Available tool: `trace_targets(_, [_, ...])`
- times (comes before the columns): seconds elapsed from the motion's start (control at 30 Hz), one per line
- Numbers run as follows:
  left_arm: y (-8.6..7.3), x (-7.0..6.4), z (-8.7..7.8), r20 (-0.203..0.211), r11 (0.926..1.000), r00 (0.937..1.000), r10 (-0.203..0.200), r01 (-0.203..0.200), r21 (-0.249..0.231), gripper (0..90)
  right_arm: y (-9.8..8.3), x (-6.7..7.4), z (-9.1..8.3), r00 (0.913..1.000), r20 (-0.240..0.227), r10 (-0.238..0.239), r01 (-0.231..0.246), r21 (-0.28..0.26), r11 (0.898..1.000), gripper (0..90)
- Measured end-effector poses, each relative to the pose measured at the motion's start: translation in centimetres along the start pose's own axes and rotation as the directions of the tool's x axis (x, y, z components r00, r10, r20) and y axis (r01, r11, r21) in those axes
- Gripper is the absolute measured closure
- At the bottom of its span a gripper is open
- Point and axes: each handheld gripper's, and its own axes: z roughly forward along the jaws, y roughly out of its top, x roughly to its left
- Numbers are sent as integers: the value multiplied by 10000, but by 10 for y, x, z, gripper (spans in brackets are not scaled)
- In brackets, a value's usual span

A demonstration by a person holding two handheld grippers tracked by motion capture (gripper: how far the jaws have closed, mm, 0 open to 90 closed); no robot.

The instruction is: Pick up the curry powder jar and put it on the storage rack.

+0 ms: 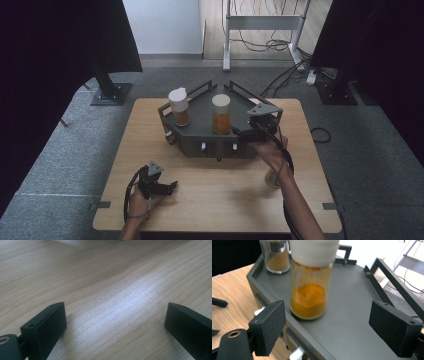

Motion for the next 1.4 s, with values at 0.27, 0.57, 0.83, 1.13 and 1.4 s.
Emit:
trace_targets(0.27, [0,0,0,0,10000,10000,-10,10,-8,36,-20,-4,-15,9997,225,119,-121,71,9999,137])
trace_targets(0.57, [0,0,0,4,10000,10000,-20,20,-8,36,-39,-6,-31,9992,309,260,-263,103,9996,137])
trace_targets(0.83, [0,0,0,8,10000,10000,-13,13,-5,36,-54,-4,-43,9979,555,332,-340,131,9993,139])
trace_targets(1.13, [1,0,0,13,10000,10000,-7,7,9,36,-73,-2,-54,9958,783,473,-483,105,9988,140])
trace_targets(1.4, [0,0,1,8,10000,10000,-9,9,-7,35,-102,0,-64,9929,888,796,-793,-71,9968,139])
